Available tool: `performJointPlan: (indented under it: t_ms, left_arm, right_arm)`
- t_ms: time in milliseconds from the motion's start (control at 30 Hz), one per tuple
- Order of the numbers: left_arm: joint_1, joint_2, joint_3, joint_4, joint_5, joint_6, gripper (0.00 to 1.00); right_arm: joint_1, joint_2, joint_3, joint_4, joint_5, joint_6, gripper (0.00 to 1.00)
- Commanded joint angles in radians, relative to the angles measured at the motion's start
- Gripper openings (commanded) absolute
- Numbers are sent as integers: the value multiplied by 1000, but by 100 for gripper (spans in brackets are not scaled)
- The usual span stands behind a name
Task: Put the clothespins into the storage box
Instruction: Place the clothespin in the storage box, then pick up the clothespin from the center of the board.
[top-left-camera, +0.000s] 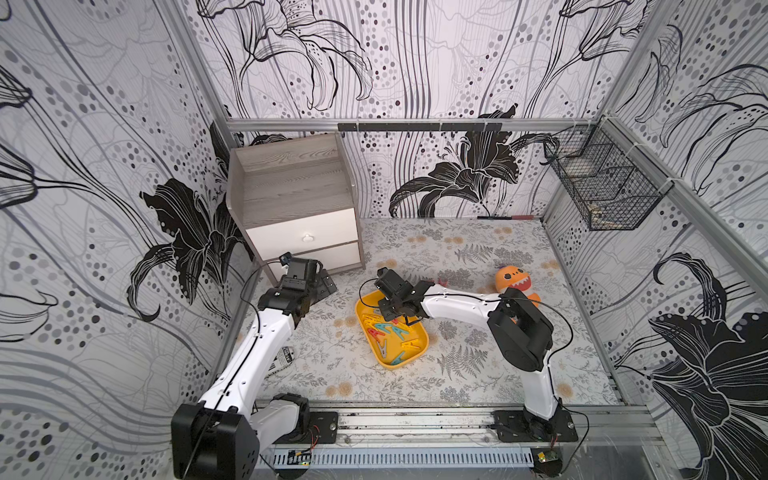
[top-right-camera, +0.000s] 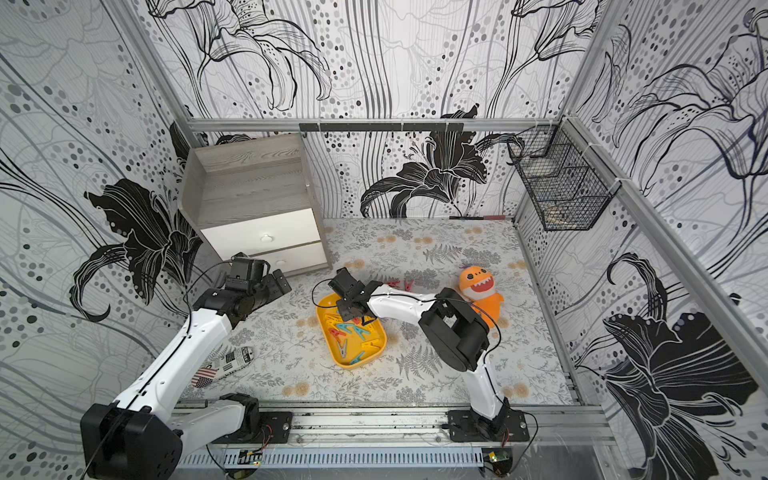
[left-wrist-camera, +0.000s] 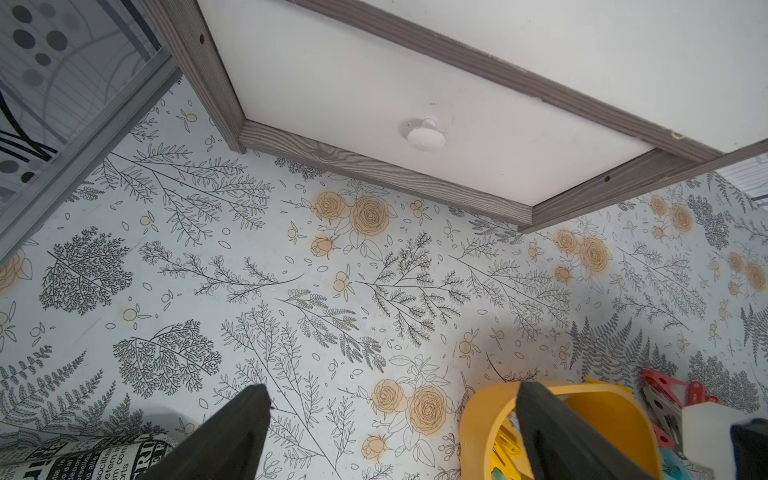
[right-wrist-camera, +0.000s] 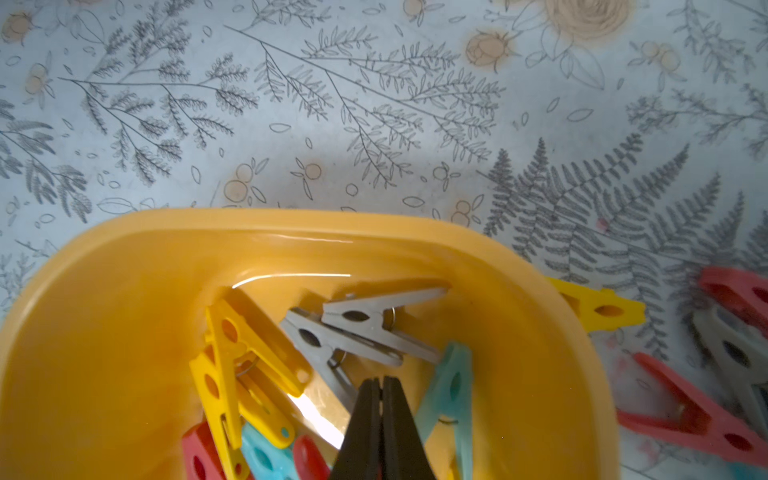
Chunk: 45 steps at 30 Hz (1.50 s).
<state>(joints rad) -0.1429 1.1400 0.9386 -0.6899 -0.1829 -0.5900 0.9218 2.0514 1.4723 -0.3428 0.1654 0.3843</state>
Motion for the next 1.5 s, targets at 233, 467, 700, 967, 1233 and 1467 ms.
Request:
performJointPlan:
  t_ms: [233,467,700,967,1233,1467]
  left_arm:
    - [4,-21,16,9,-13,10,97]
    - [3,-18,9,12,-12,9,97]
    - [3,-21,11,12,-10,7,97]
    - [4,-34,14,7,3,9,97]
    - [3,-31,11,8,2,6,97]
    - [5,-27,8,9,-2,5,97]
  right_arm:
    - [5,73,33,-20,24,22,13]
    - [3,-62,-13,6,2,36,22]
    - [-58,-224,-79,-23,49,8,28]
    - [-293,-285,-291,41,34,-13,32]
    - [-452,-270,-337,120,-17,53,36]
    - [-504,-167,-269,132,-22,158,27]
